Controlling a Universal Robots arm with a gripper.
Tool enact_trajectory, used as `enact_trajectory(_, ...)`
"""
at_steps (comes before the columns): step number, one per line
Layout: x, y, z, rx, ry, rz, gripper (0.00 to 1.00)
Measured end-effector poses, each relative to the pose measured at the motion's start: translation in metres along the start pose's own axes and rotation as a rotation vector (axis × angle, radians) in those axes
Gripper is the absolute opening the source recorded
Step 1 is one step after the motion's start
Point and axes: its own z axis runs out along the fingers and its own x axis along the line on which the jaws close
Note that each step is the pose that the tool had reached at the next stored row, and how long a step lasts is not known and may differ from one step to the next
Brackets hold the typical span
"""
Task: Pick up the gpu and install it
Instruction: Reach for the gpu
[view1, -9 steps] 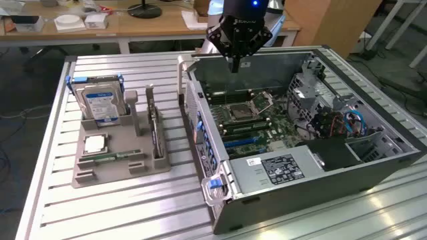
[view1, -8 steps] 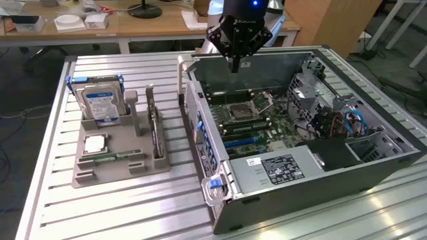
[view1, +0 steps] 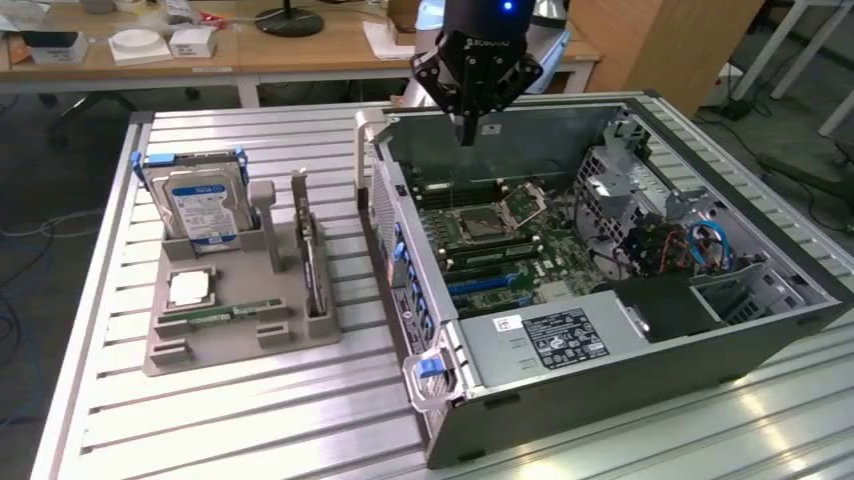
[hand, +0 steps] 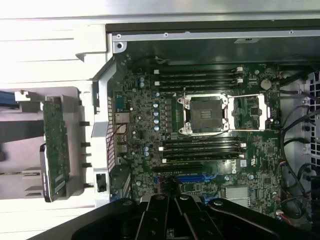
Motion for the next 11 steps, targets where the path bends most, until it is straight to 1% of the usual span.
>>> enact_trajectory(4,0.008,-0.0005,-0.0002,0.0000,0.0000,0.000,0.10)
enact_trajectory(11,0.017,-0.0013,-0.0005,0.0000,0.0000,0.000,0.10)
